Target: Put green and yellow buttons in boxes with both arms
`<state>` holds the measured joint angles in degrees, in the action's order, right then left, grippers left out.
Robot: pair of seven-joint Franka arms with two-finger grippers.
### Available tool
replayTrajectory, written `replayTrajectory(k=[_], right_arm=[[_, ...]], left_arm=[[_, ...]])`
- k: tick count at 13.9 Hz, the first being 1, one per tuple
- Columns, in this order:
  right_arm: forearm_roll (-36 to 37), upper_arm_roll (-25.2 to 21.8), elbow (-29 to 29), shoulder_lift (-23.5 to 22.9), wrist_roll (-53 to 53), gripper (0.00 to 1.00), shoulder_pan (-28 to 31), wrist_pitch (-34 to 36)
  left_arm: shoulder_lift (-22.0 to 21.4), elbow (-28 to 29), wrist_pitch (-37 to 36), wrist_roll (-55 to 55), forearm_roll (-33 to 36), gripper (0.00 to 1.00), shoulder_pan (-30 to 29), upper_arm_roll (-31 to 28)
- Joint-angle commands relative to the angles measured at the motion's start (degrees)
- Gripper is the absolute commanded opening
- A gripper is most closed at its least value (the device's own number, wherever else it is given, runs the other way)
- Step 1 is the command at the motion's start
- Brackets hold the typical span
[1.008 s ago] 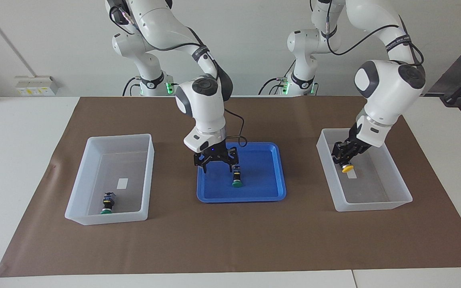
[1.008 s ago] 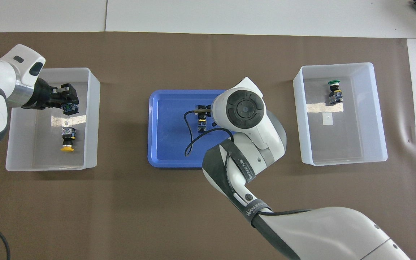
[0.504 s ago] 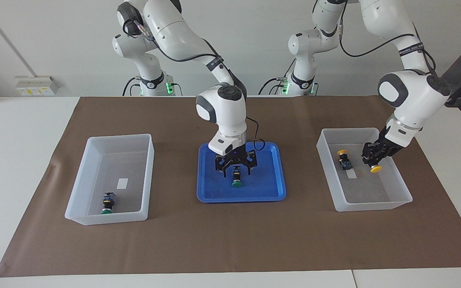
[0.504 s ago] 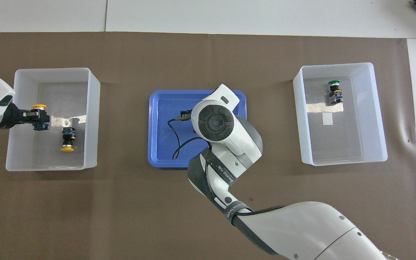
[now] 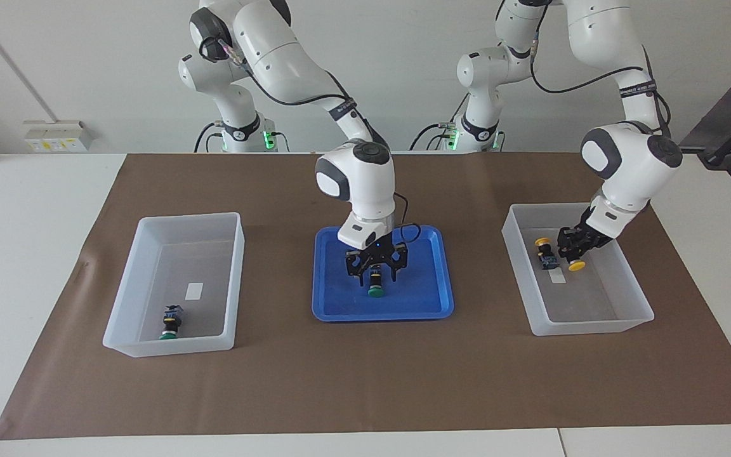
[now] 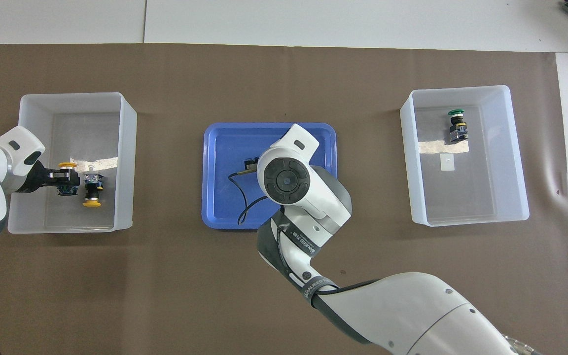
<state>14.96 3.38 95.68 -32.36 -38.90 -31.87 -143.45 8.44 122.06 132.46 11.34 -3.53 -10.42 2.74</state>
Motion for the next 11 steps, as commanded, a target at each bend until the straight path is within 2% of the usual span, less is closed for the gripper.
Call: replayTrajectory(k=[1,2,3,4,7,9,11], right_arm=[[1.83,0.14,1.70,0.45,-2.06,0.54,0.15,-1.57],[1.91,0.14,1.79,0.45,-2.14,0.31,0.15,-1.39],[1.92,0.14,1.80,0.54,-2.15,0.10,0.06,-1.30],[1.92,0.05,1.80,0.54,-2.15,0.00,0.06,-1.21],[1.83,-0.12,1.45,0.98,-2.15,0.00,-0.03,1.32],[1.83,-0.65,1.00,3.34,-1.80,0.00,1.19,3.78],[1.74,-0.74,1.00,6.06,-1.18,0.00,5.05,6.42]], left_arm=[[-1.76,1.95,2.10,0.53,1.86,0.09,0.22,-0.11],[-1.76,2.30,2.71,0.53,1.86,0.14,0.22,-0.11],[-1.85,2.83,3.15,0.62,1.86,0.33,0.22,-0.11],[-1.76,2.83,3.33,0.62,1.86,0.62,0.31,-0.11],[-1.76,2.75,3.33,0.62,1.86,1.00,0.40,-0.11],[-1.76,1.52,2.55,0.62,1.86,1.00,0.57,-0.11],[-2.46,-1.28,-0.34,0.53,1.86,1.00,1.10,-0.02]])
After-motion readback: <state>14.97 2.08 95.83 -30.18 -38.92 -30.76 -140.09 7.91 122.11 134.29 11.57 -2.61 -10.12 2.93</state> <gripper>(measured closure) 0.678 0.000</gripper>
